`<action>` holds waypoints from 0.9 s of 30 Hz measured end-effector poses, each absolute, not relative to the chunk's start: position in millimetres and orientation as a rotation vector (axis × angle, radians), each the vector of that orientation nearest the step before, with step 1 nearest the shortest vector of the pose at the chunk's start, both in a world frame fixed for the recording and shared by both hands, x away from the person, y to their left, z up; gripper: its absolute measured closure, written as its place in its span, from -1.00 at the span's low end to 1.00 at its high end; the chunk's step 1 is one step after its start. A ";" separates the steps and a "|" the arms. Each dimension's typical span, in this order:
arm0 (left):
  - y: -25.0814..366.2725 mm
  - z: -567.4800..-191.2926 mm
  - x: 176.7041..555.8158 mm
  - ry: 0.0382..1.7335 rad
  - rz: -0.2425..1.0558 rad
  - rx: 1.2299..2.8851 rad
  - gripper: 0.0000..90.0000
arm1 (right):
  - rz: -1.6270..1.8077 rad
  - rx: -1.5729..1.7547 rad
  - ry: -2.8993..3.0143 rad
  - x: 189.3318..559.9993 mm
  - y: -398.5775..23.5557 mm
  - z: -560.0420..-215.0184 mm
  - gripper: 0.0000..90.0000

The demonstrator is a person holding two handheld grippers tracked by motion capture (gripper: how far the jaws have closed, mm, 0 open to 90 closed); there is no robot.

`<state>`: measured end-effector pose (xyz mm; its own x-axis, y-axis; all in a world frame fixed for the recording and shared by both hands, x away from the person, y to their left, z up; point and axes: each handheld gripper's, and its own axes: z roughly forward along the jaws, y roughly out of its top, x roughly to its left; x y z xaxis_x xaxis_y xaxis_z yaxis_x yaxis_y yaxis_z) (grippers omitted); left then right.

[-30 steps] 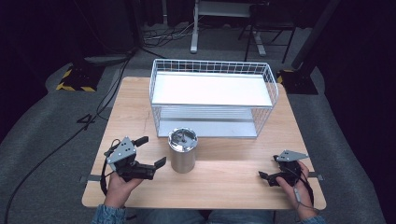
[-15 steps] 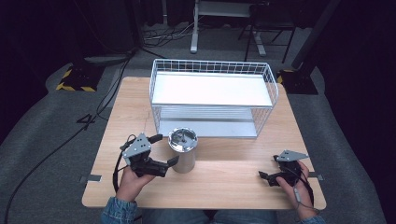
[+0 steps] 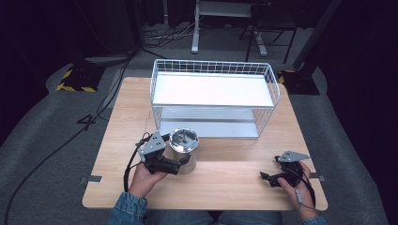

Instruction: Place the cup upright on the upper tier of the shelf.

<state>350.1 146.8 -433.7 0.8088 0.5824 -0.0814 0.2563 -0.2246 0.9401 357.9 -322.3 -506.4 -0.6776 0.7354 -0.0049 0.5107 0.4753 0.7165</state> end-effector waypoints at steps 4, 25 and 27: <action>142.7 -436.3 353.8 0.652 0.352 1.798 -0.98 | 1.015 1.055 2.416 357.8 -322.4 -506.3 -0.95; 129.5 -445.4 354.9 0.657 0.418 1.805 -0.93 | 1.025 1.041 2.407 356.9 -322.6 -506.2 -0.87; 128.7 -445.2 354.6 0.657 0.417 1.804 -0.92 | 1.025 1.043 2.408 357.0 -322.6 -506.2 -0.87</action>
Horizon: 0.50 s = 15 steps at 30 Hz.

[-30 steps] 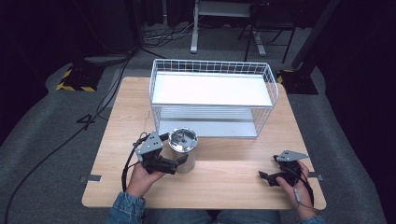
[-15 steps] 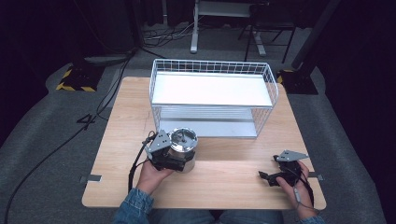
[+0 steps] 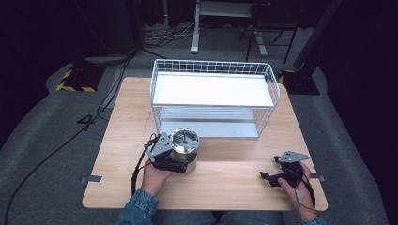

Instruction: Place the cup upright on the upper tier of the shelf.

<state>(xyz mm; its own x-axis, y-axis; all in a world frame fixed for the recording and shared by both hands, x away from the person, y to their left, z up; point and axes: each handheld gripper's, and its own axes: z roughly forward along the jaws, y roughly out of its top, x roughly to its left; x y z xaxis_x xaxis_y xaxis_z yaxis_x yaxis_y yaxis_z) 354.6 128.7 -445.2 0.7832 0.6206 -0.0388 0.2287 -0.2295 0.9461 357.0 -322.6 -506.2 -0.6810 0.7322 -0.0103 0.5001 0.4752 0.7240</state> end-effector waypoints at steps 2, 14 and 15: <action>128.1 -444.7 354.8 0.654 0.411 1.810 -0.92 | 1.026 1.045 2.407 357.1 -322.6 -506.3 -0.87; 126.1 -435.8 357.6 0.656 0.361 1.825 -0.92 | 1.024 1.050 2.409 357.5 -322.6 -506.3 -0.89; 126.5 -432.7 358.0 0.658 0.356 1.822 -0.92 | 1.025 1.050 2.409 357.6 -322.6 -506.3 -0.89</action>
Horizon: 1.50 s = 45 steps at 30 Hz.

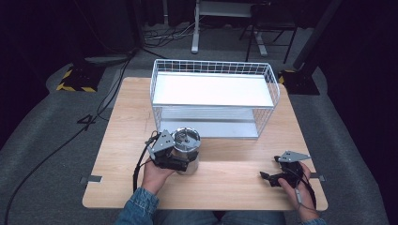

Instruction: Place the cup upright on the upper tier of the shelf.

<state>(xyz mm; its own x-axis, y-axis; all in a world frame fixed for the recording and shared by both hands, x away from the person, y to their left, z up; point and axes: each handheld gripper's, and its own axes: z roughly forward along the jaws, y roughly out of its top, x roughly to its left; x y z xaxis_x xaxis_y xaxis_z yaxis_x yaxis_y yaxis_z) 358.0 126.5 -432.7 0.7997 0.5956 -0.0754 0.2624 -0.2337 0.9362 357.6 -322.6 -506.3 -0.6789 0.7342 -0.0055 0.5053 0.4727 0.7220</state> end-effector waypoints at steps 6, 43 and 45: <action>125.0 -420.9 359.5 0.645 0.356 1.834 -0.92 | 1.024 1.051 2.409 357.6 -322.6 -506.3 -0.89; 100.5 -292.3 381.6 0.504 0.359 1.802 -0.92 | 1.029 1.058 2.400 357.5 -323.6 -506.0 -0.84; 97.5 -286.0 383.1 0.501 0.358 1.797 -0.92 | 1.029 1.059 2.399 357.5 -323.6 -506.0 -0.84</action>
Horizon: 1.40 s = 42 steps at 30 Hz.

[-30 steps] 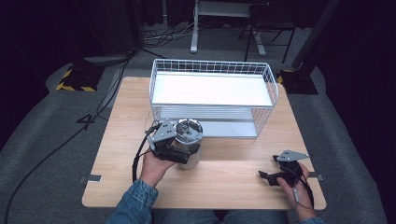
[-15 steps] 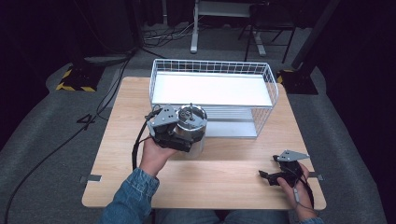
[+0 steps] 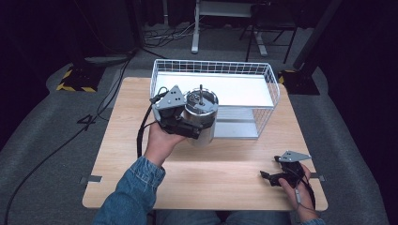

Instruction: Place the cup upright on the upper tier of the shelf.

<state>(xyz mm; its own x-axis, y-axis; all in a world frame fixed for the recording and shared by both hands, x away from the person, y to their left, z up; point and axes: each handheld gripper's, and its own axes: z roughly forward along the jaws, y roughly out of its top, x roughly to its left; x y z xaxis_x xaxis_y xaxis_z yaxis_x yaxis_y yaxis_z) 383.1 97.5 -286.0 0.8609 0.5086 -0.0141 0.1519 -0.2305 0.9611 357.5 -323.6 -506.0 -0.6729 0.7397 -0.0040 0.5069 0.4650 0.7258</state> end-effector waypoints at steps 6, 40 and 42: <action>87.6 -265.4 390.1 0.486 0.364 1.780 -0.92 | 1.030 1.058 2.399 357.4 -323.6 -506.0 -0.84; 66.7 -210.0 467.7 0.644 0.461 1.631 -0.92 | 1.044 1.048 2.397 356.6 -323.5 -505.9 -0.77; 66.9 -209.4 474.4 0.660 0.473 1.623 -0.92 | 1.044 1.047 2.397 356.6 -323.5 -505.9 -0.77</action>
<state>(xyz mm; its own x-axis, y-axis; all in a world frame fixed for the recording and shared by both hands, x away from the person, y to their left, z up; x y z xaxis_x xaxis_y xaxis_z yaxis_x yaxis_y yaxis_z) 474.4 66.9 -209.4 0.7513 0.6569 -0.0634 0.1508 -0.0773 0.9855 356.6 -323.5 -505.9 -0.6784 0.7347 -0.0034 0.4981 0.4633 0.7330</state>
